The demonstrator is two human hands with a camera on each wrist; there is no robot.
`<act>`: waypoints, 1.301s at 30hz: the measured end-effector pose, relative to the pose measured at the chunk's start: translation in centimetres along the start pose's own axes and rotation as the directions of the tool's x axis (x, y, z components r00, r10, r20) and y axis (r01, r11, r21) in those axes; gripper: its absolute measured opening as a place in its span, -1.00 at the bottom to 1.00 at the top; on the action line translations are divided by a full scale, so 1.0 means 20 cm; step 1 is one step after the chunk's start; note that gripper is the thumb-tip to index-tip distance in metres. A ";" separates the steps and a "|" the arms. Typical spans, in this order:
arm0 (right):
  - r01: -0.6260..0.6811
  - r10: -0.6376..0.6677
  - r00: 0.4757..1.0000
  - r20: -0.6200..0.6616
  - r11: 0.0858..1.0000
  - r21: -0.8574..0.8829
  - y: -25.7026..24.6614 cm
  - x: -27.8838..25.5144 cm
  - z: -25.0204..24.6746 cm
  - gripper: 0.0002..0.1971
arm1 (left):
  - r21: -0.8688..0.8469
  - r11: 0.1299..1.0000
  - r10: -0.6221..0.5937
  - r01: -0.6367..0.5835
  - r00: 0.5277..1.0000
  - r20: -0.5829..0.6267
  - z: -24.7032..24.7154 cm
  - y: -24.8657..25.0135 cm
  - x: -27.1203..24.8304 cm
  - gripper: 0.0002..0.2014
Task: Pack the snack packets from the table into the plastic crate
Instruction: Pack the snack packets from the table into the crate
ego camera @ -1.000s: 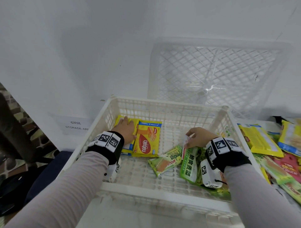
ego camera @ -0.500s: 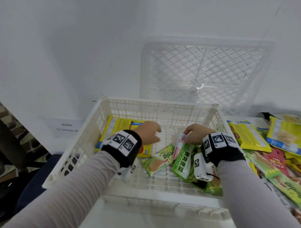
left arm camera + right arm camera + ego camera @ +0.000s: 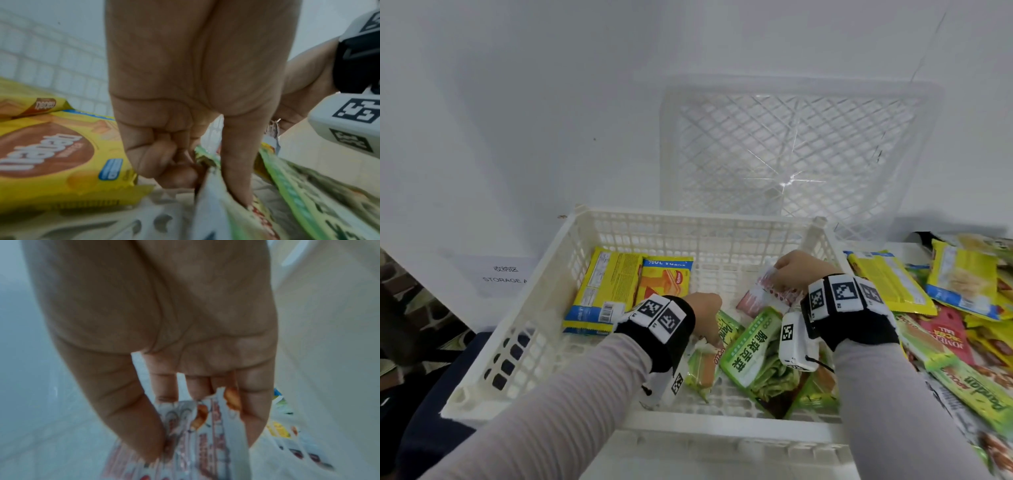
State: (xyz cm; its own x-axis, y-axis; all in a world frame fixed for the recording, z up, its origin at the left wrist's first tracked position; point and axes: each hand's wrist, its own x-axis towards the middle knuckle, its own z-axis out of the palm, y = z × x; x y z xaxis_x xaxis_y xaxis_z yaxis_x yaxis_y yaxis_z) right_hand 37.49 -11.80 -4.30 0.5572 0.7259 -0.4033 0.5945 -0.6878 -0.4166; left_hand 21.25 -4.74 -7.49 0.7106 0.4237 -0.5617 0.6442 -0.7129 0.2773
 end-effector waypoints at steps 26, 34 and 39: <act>-0.219 0.127 0.972 0.196 0.786 0.579 -0.09 0.22 0.22 -0.93 | -0.646 0.761 -0.393 0.059 0.835 -0.386 -0.22 -0.30 0.03 -0.59; -0.075 0.121 0.989 -0.080 0.901 0.428 -0.17 0.20 0.28 -0.92 | -0.738 0.673 -0.419 0.055 0.850 -0.319 -0.22 -0.26 -0.01 -0.22; 0.040 0.019 0.960 -0.279 0.978 0.204 -0.21 0.16 0.23 -0.39 | -0.774 0.632 -0.444 -0.026 0.807 -0.389 -0.23 -0.28 -0.02 -0.38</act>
State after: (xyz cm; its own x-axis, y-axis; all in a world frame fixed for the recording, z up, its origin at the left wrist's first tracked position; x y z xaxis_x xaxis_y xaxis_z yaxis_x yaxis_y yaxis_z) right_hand 34.13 -6.70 -7.49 0.7082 0.6858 -0.1676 0.4855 -0.6455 -0.5895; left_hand 18.75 1.66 -5.26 0.3971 0.8763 -0.2728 0.6081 -0.0286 0.7933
